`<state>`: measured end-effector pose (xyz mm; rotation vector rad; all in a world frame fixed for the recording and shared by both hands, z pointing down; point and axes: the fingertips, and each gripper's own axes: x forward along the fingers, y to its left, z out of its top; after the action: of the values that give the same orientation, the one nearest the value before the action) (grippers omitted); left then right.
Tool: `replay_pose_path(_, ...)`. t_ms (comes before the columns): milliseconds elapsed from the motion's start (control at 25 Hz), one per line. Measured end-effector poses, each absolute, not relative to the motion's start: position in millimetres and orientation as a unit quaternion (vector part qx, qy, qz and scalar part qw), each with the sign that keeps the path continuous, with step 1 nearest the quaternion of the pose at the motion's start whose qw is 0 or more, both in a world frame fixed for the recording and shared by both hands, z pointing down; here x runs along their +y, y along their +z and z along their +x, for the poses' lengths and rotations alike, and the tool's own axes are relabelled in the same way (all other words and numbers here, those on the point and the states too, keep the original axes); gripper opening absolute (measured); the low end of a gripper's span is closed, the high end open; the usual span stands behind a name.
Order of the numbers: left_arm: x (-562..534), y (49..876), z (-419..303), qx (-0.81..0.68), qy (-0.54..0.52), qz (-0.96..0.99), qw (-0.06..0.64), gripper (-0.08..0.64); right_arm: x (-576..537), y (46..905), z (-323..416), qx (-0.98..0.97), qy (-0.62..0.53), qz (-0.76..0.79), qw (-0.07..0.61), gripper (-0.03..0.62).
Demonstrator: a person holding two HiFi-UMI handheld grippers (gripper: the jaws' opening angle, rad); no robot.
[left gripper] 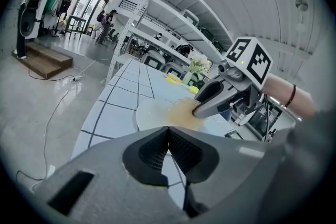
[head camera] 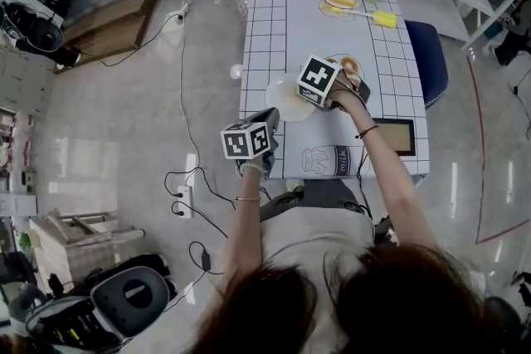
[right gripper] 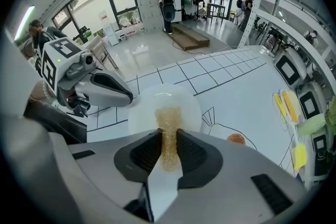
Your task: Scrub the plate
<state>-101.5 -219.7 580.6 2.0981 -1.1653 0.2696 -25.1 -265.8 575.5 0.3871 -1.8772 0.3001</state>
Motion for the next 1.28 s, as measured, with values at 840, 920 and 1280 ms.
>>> replay_pose_path(840,-212.6,580.8,-125.8,-0.475,0.088,0.796,0.364,0.011,-228.9,575.6,-46.1,-0.806,0.137,0.120,0.563,0.080)
replay_pose_path(920,-211.7,580.8,-130.4,-0.480,0.086,0.793,0.365,0.011,-226.1,575.6,-49.6,-0.807,0.135,0.113,0.563,0.080)
replay_pose_path(1280,-214.1,579.3,-143.5,-0.494,0.080,0.785,0.365,0.011,-219.4,576.1,-65.7,-0.813,0.134,0.086,0.560,0.080)
